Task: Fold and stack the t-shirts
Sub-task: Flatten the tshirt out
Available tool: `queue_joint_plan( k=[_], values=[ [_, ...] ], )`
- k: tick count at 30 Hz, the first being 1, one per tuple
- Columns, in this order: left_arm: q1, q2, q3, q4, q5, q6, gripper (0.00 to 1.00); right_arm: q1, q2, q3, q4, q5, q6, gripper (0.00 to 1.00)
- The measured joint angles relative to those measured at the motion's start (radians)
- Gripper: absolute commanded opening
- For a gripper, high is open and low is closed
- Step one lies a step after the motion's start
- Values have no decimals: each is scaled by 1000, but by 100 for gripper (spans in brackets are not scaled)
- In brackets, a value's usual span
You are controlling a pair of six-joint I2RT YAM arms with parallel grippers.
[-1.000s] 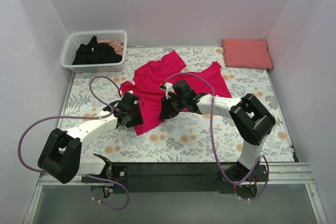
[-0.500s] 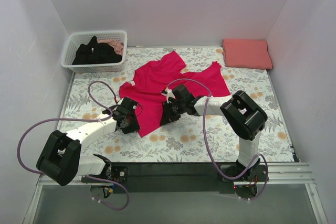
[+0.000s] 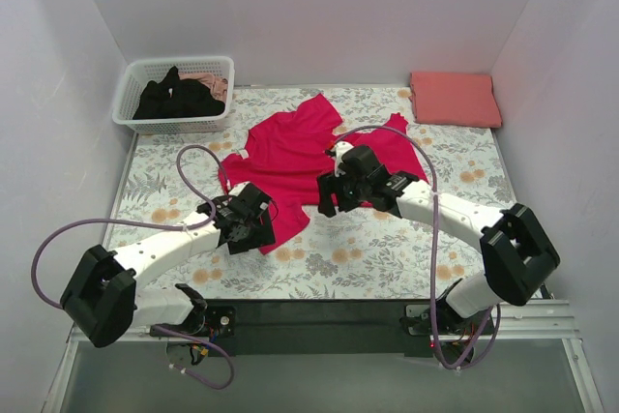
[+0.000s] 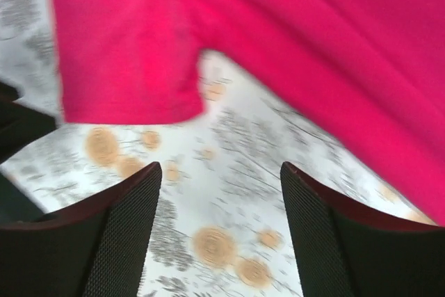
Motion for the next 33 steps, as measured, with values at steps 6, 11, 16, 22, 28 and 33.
queue_joint_plan(
  k=[6,11,16,22,28,33],
  values=[
    [-48,73,6,-32,-34,-56,52,-75,-115,-87,-123,236,-32,80],
    [-48,126,43,-45,-73,-68,49,-182,-209,-183,-185,311,-51,80],
    [-55,174,68,-39,-90,-74,49,-249,-261,-226,-199,331,-70,80],
    [-60,223,70,-38,-95,-75,49,-274,-267,-246,-203,328,-78,80],
    [-71,261,85,-30,-97,-75,44,-285,-267,-247,-198,322,-79,80],
    [-94,295,112,-19,-96,-81,18,-296,-267,-258,-192,315,-81,79]
  ],
)
